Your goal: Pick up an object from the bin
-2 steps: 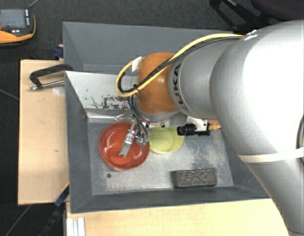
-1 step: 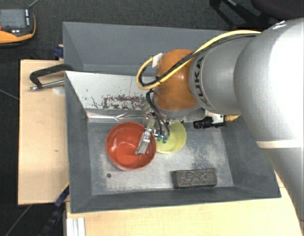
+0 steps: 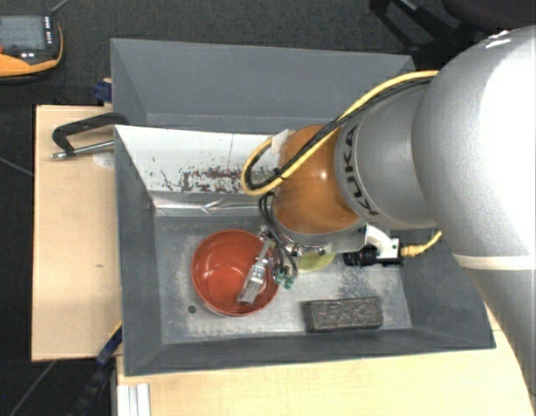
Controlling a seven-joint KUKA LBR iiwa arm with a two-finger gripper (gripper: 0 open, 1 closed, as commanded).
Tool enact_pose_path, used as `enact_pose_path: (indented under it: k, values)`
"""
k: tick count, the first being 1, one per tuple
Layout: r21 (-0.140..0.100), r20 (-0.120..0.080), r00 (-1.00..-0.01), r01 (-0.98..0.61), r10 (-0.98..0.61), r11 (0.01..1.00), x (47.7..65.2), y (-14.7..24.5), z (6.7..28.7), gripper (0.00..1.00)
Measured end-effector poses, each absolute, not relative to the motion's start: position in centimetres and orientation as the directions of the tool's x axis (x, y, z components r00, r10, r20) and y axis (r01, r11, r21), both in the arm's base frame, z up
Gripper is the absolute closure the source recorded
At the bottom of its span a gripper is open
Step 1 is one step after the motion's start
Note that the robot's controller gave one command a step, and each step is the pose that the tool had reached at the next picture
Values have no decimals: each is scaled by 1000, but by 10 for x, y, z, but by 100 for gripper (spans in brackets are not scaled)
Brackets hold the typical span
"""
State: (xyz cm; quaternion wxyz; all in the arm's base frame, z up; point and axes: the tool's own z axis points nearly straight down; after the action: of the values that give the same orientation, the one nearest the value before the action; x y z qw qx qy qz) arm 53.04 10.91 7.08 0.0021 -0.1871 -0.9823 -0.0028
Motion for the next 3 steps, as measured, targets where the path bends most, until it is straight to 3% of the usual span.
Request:
enact_pose_path:
  k: [1,2,3]
  values:
    - [8,-2,-989,146,146,989,550,60,74,0]
    - [10,-1,-989,147,147,989,550,61,76,100]
    - [8,1,-989,147,147,989,550,60,74,0]
